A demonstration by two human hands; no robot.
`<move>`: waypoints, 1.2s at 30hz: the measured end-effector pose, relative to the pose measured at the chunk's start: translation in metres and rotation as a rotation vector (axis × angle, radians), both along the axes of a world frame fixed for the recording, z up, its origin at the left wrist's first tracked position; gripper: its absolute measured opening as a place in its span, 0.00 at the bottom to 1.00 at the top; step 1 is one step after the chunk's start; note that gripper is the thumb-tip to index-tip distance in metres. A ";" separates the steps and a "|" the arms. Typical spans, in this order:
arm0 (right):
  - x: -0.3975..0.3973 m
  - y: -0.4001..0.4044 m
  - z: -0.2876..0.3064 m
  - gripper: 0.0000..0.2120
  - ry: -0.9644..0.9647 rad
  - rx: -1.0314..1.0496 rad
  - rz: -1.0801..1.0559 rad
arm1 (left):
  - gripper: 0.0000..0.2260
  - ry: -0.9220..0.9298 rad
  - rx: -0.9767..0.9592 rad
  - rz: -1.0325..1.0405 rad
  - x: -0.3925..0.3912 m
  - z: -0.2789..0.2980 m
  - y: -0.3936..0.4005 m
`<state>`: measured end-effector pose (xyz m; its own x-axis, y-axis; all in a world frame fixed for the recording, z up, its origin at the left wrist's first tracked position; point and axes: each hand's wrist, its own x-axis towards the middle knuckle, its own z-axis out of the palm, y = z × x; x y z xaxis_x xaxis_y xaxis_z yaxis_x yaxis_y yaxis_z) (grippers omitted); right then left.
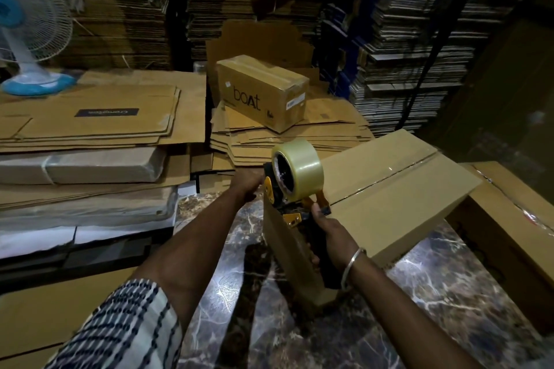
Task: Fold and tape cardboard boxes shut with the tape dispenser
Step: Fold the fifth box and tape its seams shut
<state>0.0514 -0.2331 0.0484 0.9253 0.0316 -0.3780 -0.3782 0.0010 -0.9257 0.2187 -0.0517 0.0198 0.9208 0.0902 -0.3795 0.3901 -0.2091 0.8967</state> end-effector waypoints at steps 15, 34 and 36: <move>0.005 -0.001 0.007 0.34 0.045 0.018 -0.007 | 0.18 -0.401 -0.005 -0.099 -0.017 -0.039 0.005; -0.070 -0.045 0.031 0.33 0.099 -0.128 0.085 | 0.08 -0.510 0.088 -0.145 -0.028 -0.031 -0.009; -0.073 -0.046 0.029 0.35 0.123 -0.156 0.076 | 0.09 -0.564 0.146 -0.119 -0.031 -0.031 -0.011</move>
<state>-0.0211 -0.2795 0.0771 0.8689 0.0318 -0.4940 -0.4822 -0.1715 -0.8591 0.1880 -0.0627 -0.0111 0.9836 -0.0116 0.1801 -0.1721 -0.3590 0.9173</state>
